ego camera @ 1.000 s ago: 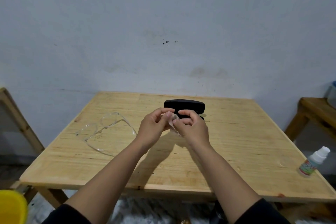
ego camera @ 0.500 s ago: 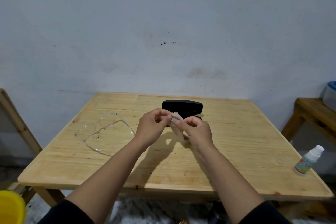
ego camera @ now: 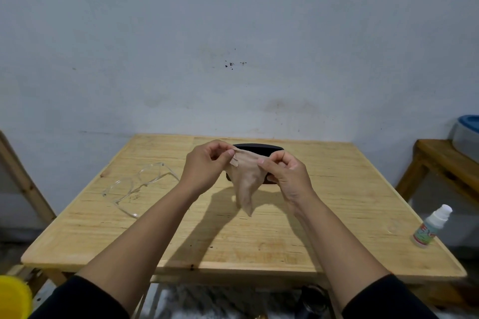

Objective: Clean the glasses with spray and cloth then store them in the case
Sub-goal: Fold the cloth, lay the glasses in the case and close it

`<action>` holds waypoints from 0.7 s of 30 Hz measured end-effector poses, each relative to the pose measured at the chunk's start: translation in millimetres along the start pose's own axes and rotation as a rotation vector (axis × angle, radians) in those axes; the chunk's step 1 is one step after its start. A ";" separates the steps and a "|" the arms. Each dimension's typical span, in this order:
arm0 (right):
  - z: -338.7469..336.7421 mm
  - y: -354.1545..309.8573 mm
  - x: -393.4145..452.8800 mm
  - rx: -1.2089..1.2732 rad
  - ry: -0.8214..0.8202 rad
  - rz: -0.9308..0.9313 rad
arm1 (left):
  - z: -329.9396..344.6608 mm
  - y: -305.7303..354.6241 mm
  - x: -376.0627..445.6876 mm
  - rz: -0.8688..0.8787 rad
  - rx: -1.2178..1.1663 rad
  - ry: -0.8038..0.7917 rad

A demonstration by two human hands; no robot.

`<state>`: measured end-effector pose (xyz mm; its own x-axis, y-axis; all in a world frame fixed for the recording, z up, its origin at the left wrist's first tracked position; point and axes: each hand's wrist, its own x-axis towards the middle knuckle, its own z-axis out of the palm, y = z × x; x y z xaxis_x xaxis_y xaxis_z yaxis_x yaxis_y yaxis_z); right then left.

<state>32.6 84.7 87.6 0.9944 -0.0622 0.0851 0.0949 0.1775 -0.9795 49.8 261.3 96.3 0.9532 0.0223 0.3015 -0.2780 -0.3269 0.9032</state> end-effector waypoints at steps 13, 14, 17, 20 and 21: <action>-9.2 -52.1 2.3 0.015 -0.011 -0.118 | -23.8 42.3 6.1 0.079 -0.046 -0.062; -9.7 -53.4 1.9 0.004 -0.009 -0.121 | -23.9 44.6 3.6 0.075 -0.049 -0.064; -11.3 -54.5 -0.5 -0.033 0.011 -0.127 | -23.4 46.3 -2.2 0.098 0.002 -0.062; -14.6 -53.9 -3.1 -0.071 0.035 -0.119 | -22.9 40.0 -2.2 0.125 0.151 -0.024; -16.5 -53.2 -4.3 -0.084 0.036 -0.113 | -23.3 37.5 -1.7 0.124 0.169 -0.009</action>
<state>22.6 59.3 136.3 0.9752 -0.1124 0.1909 0.2008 0.0850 -0.9759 34.9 271.0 136.8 0.9142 -0.0363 0.4035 -0.3701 -0.4803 0.7952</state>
